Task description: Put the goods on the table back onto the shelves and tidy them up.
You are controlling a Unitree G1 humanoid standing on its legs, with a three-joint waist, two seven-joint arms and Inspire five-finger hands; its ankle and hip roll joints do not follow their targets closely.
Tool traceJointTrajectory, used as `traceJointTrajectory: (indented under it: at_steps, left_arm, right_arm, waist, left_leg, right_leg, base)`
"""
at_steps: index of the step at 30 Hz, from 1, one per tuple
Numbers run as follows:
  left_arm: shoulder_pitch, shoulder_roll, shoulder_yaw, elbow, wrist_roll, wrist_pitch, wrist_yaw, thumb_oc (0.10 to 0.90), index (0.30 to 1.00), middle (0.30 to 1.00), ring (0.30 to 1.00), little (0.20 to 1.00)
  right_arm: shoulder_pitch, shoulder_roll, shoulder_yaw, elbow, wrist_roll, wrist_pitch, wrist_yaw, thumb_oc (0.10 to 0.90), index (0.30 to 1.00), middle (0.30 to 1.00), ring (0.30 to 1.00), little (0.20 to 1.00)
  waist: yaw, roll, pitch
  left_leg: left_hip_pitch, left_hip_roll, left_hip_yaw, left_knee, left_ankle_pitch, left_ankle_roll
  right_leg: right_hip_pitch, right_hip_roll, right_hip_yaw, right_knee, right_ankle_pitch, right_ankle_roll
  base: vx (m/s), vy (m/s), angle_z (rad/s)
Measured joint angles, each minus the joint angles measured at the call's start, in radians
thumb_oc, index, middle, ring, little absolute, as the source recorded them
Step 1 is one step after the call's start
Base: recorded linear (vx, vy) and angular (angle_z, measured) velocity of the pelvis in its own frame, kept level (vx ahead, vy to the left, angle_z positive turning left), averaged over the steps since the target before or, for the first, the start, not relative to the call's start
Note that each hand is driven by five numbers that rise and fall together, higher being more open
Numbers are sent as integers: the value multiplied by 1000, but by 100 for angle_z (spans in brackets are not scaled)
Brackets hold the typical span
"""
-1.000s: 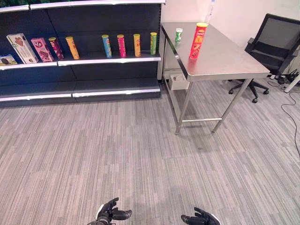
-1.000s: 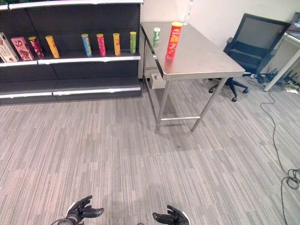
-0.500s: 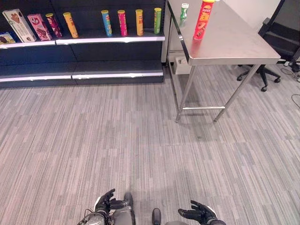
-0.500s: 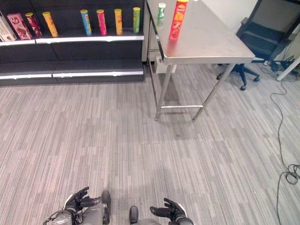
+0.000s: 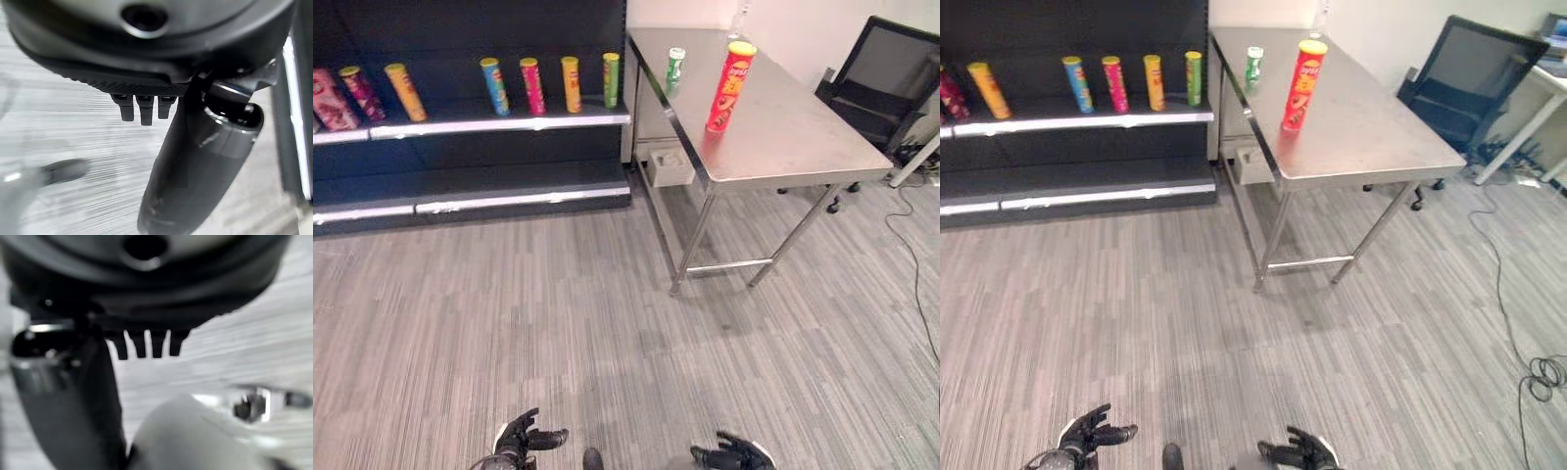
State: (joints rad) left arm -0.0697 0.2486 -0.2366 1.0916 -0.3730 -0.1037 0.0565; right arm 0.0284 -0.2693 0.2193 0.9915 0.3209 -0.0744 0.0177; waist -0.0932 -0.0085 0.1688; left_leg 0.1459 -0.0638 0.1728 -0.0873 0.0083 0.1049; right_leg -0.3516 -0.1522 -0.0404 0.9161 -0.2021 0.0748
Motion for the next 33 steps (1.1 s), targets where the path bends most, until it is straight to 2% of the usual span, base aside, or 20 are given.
traceJointTrajectory:
  at_steps: [1,2,3,5,6,7,8,9,11,12,13,14,15,17,20,22,23,25,30,33]
  left_arm:
    - [-4,-7,-1,-24,3,-4,0,800,900,900,900,900]
    - [-16,-10,4,-39,3,-7,-3,800,900,900,900,900]
    - [-51,-6,6,-40,13,-13,-2,800,900,900,900,900]
    - [-12,-16,3,-39,25,-11,-2,800,900,900,900,900]
    - [10,-53,5,-40,30,-6,3,800,900,900,900,900]
    - [24,-52,-4,-55,41,-2,0,800,900,900,900,900]
    - [31,-45,-37,-47,53,2,-4,800,900,900,900,900]
    - [37,-60,-49,-47,62,1,-10,800,900,900,900,900]
    - [30,-67,-44,-61,61,-1,-25,800,900,900,900,900]
    - [20,-62,-26,-106,59,-5,-22,800,900,900,900,900]
    - [-5,-31,-27,-121,58,-29,-23,800,900,900,900,900]
    - [10,-14,-28,-100,58,-12,-22,800,900,900,900,900]
    - [33,0,-34,-107,57,-9,-21,800,900,900,900,900]
    - [35,7,-30,-114,56,-9,-21,800,900,900,900,900]
    - [47,-11,-33,-91,54,-6,-18,800,900,900,900,900]
    - [81,-32,-38,-60,51,-5,-15,800,900,900,900,900]
    - [76,-25,-52,-44,52,-1,-16,800,900,900,900,900]
    - [53,-34,-68,-41,55,-9,-6,800,900,900,900,900]
    - [6,-12,-54,-30,61,-22,-5,800,900,900,900,900]
    - [48,4,-55,-31,63,-18,-18,800,900,900,900,900]
  right_arm:
    - [-3,-13,23,-23,0,-4,4,800,900,900,900,900]
    - [-14,-12,36,-26,0,-15,1,800,900,900,900,900]
    - [-42,3,49,-21,0,-5,12,800,900,900,900,900]
    - [-25,15,22,-11,11,-3,15,800,900,900,900,900]
    - [-33,3,-21,53,11,-1,20,800,900,900,900,900]
    - [-74,14,-47,113,10,8,17,800,900,900,900,900]
    - [-70,10,-53,131,10,10,18,800,900,900,900,900]
    - [-49,-9,-54,136,9,17,17,800,900,900,900,900]
    - [-29,-27,-74,122,9,20,16,800,900,900,900,900]
    - [-30,-23,-106,114,12,17,16,800,900,900,900,900]
    - [-89,10,-105,206,15,30,-3,800,900,900,900,900]
    - [-89,28,-72,210,16,30,-4,800,900,900,900,900]
    - [-77,40,-69,199,17,24,-3,800,900,900,900,900]
    - [-74,35,-38,175,17,17,-1,800,900,900,900,900]
    - [-59,2,-13,183,16,17,-2,800,900,900,900,900]
    - [-23,-10,-36,214,16,16,-4,800,900,900,900,900]
    - [0,8,-45,224,17,20,-15,800,900,900,900,900]
    - [65,6,-98,237,20,15,-15,800,900,900,900,900]
    - [120,21,-177,263,51,21,-15,800,900,900,900,900]
    - [124,-45,-347,270,95,27,-22,800,900,900,900,900]
  waist:
    - [-10,36,8]
    - [-35,43,13]
    - [-39,19,28]
    - [-80,2,21]
    - [-85,75,19]
    - [-70,85,27]
    - [-64,56,32]
    - [-64,42,35]
    - [-74,8,46]
    - [-72,-19,57]
    - [-8,-87,88]
    - [-2,-119,75]
    - [-4,-129,58]
    - [-5,-101,64]
    - [-12,-22,40]
    - [-30,27,12]
    - [-48,8,5]
    - [-74,50,-15]
    - [-116,31,-3]
    - [-145,32,1]
  left_leg:
    - [1,22,-35,9,-42,-8]
    - [42,25,-62,-2,-50,-18]
    - [109,13,-80,-2,-114,-44]
    - [233,20,-100,-2,-191,-92]
    - [265,94,-107,7,-259,-121]
    - [263,122,-88,83,-260,-178]
    - [274,124,-90,160,-199,-228]
    - [279,129,-115,254,-140,-235]
    - [189,124,-141,453,-82,-306]
    - [-61,139,-130,880,154,-368]
    - [-337,216,25,1307,185,-276]
    - [-381,233,89,1161,73,-190]
    - [-393,237,113,923,-6,-145]
    - [-379,242,70,534,11,-177]
    - [-315,145,-189,100,69,-196]
    - [-249,118,-171,72,215,-79]
    - [-211,108,-170,61,222,-101]
    - [-173,118,-153,-7,207,-67]
    - [-149,66,-86,-9,157,-60]
    - [-129,66,-10,-13,111,-81]
  right_leg:
    - [-22,25,-7,-127,-1,3]
    - [-15,40,-28,-347,8,2]
    - [-28,100,2,-714,99,37]
    - [-4,150,-45,-856,156,8]
    - [6,208,-105,-819,231,-17]
    - [8,210,-163,-751,243,-34]
    - [43,195,-186,-696,255,-100]
    - [99,203,-176,-673,223,-178]
    - [229,208,-174,-749,190,-198]
    - [285,210,-177,-814,176,-212]
    - [364,212,-113,-844,177,-208]
    - [426,206,-82,-896,185,-182]
    - [473,207,-62,-939,183,-149]
    - [537,234,-58,-972,179,-145]
    - [626,237,45,-1007,142,-90]
    - [684,248,81,-988,103,-33]
    - [674,228,68,-914,68,2]
    - [547,186,80,-878,5,1]
    - [447,89,103,-975,196,23]
    - [435,79,178,-987,200,38]
  base:
    - [516,-60,63]
    - [683,-78,80]
    - [687,-63,109]
    - [681,-94,114]
    - [705,-152,57]
    - [574,-157,11]
    - [413,-143,-17]
    - [441,-255,4]
    - [440,-286,25]
    - [533,14,-36]
    - [386,110,-69]
    - [349,196,-110]
    - [134,153,-80]
    - [171,193,-96]
    - [163,208,-117]
    - [83,215,-101]
    - [41,266,-44]
    - [-7,289,-53]
    - [-27,221,-43]
    - [-3,226,-82]
